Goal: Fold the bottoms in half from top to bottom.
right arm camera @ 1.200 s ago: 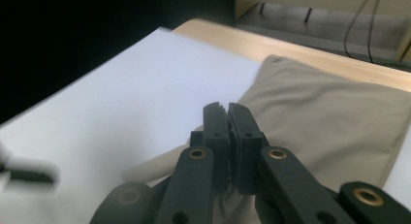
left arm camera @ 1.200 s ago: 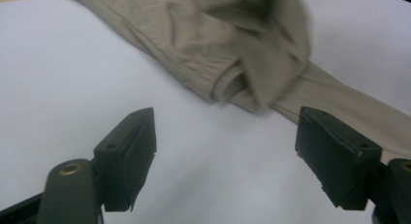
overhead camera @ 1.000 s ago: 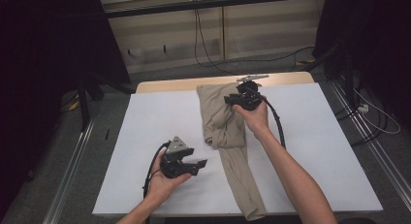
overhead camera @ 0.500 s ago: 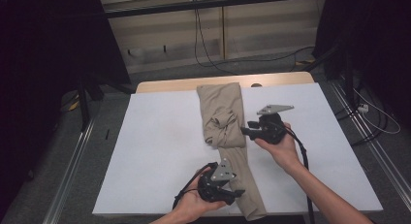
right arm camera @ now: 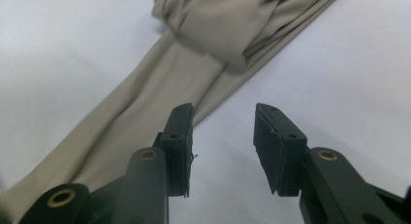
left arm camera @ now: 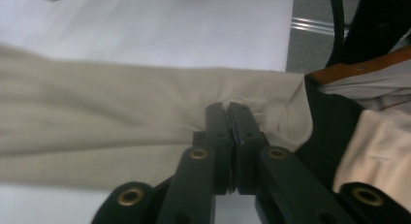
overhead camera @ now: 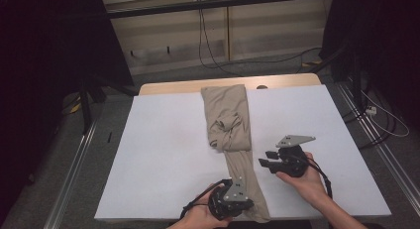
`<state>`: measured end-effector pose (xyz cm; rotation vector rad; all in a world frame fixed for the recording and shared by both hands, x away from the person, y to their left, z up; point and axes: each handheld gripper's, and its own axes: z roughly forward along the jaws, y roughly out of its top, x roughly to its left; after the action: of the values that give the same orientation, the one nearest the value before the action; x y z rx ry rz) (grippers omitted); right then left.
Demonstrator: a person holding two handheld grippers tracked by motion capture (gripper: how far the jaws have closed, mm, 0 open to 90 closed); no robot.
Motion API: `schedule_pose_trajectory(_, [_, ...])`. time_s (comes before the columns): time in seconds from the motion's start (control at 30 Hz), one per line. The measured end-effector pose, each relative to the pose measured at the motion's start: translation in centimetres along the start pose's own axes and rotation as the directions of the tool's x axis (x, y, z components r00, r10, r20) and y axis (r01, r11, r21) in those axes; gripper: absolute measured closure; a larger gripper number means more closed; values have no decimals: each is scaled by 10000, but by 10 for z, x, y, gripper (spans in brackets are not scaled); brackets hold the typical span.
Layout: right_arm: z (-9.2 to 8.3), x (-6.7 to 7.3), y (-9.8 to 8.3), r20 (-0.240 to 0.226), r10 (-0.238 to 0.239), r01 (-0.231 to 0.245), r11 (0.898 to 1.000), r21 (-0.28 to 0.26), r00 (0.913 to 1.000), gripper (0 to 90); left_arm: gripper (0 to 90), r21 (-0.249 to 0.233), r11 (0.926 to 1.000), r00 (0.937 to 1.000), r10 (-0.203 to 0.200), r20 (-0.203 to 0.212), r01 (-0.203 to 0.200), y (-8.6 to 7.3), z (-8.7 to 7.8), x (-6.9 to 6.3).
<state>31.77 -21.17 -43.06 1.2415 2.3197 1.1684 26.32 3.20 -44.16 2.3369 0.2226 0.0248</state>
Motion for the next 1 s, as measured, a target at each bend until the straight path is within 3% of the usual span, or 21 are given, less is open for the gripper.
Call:
schedule_pose_trajectory(0.13, [-10, 16, -14, -16, -514, 514, 9978, 417, 9987, 586, 890, -126, 9993, 9992, -362, -163, 360, -8, -17, 0])
schedule_pose_trajectory(0.17, [-11, 21, -19, -86, -634, 638, 9965, 548, 9979, 582, 889, -280, 9974, 9976, -663, -177, 658, -11, -22, -1])
schedule_pose_trajectory(0.23, [-13, 30, -26, -331, -597, 619, 9954, 727, 9977, 580, 884, -468, 9954, 9961, -847, -237, 835, -16, -29, -2])
schedule_pose_trajectory(0.33, [-11, 45, -34, -583, -845, 903, 9904, 1047, 9947, 568, 881, -248, 9949, 9939, -991, -480, 980, -24, -37, -3])
schedule_pose_trajectory(0.43, [-6, 59, -34, -798, -1264, 1351, 9840, 1164, 9888, 556, 846, -14, 9900, 9889, -1411, -473, 1412, -37, -44, -1])
schedule_pose_trajectory(0.47, [-5, 62, -33, -954, -1392, 1499, 9819, 1160, 9857, 556, 834, 230, 9884, 9860, -1478, -770, 1499, -41, -46, -1])
schedule_pose_trajectory(0.53, [-1, 69, -32, -980, -1673, 1781, 9774, 1140, 9810, 550, 838, 177, 9836, 9813, -1778, -740, 1795, -47, -49, 1])
schedule_pose_trajectory(0.6, [5, 78, -30, -1174, -1848, 1987, 9727, 1201, 9757, 537, 746, 77, 9863, 9824, -1632, -913, 1646, -49, -57, 2])
schedule_pose_trajectory(0.63, [7, 81, -29, -1283, -1849, 1996, 9733, 1135, 9743, 538, 705, -174, 9842, 9804, -1769, -869, 1761, -48, -59, 1])
schedule_pose_trajectory(0.73, [14, 88, -24, -1664, -1839, 2022, 9742, 1003, 9688, 559, 585, -879, 9882, 9857, -1338, -1020, 1251, -38, -67, 0])
schedule_pose_trajectory(0.77, [17, 90, -21, -1916, -1822, 2021, 9752, 902, 9644, 581, 532, -931, 9891, 9890, -1220, -836, 1141, -35, -65, 0])
schedule_pose_trajectory(0.8, [20, 91, -19, -2079, -1839, 2063, 9742, 913, 9607, 593, 505, -865, 9919, 9930, -988, -649, 931, -33, -64, -1])
schedule_pose_trajectory(0.83, [23, 92, -18, -2063, -1847, 2081, 9732, 980, 9609, 612, 514, -737, 9951, 9948, -718, -720, 664, -33, -60, -3])
schedule_pose_trajectory(0.87, [27, 92, -18, -2022, -1923, 2165, 9706, 1052, 9603, 640, 518, -273, 9975, 9946, -669, -789, 649, -34, -53, -5])
schedule_pose_trajectory(0.93, [30, 90, -16, -2042, -1885, 2115, 9726, 968, 9606, 675, 531, 197, 9981, 9971, -567, -515, 578, -39, -47, -7])
schedule_pose_trajectory(1.0, [28, 87, -17, -2103, -1715, 1953, 9758, 979, 9625, 684, 648, 651, 9973, 9973, -301, -666, 345, -43, -45, -10])
